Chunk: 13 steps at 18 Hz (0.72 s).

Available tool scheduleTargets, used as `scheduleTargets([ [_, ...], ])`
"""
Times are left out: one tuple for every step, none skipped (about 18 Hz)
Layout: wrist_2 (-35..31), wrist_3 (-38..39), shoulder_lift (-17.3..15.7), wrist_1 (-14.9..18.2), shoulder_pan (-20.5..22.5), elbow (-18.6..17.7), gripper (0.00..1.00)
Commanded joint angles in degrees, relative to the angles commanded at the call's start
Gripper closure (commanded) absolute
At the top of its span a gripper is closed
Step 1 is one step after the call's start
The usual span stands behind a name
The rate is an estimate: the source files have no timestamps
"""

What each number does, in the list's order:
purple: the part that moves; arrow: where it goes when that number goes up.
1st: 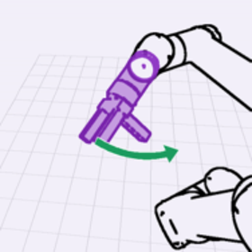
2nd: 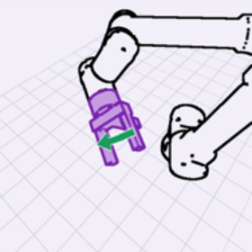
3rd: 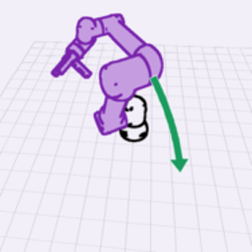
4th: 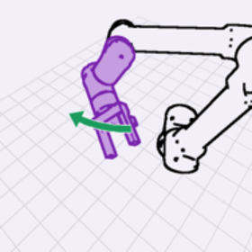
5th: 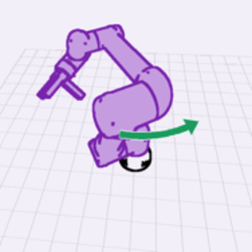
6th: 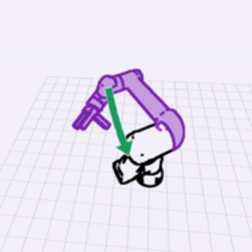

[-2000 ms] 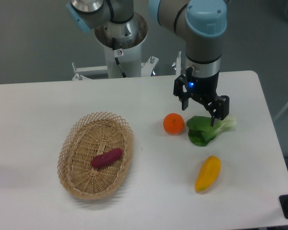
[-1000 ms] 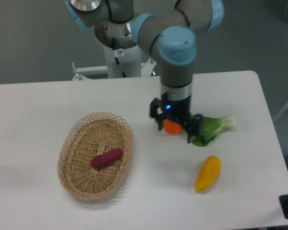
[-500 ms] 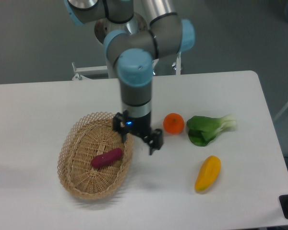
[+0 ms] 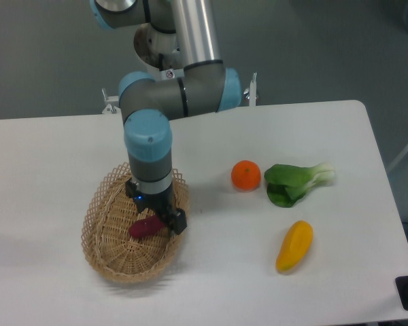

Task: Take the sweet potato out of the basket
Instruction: 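Lower the gripper into the basket around the purple sweet potato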

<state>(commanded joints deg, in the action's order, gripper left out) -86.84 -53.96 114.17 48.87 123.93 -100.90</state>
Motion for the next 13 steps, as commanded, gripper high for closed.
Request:
scheduleTargets([
  [0.00, -0.53, 0.18, 0.00, -0.26, -0.18, 0.00],
  [0.00, -0.88, 0.18, 0.00, -0.27, -0.35, 0.00],
  [0.00, -1.32, 0.70, -0.09, -0.35, -0.27, 0.00],
  [0.00, -1.50, 0.88, -0.09, -0.35, -0.27, 0.00],
  [0.00, -1.67, 1.23, -0.09, -0.35, -0.27, 0.00],
  [0.00, -1.59, 1.41, -0.09, -0.44, -0.44, 0.00],
  [0.00, -1.50, 1.67, -0.09, -0.44, -0.62, 0.00],
  [0.00, -1.50, 1.76, -0.26, -0.70, -0.62, 0.00],
  [0.00, -1.41, 1.93, -0.70, -0.79, -0.62, 0.00],
  [0.09, -1.32, 2.11, -0.96, -0.88, -0.62, 0.00],
  [0.00, -1.24, 2.46, -1.05, -0.88, -0.62, 0.00],
  [0.00, -1.24, 2.64, -1.14, -0.97, -0.53, 0.00],
  [0.00, -1.24, 2.90, -1.14, -0.97, -0.53, 0.00],
])
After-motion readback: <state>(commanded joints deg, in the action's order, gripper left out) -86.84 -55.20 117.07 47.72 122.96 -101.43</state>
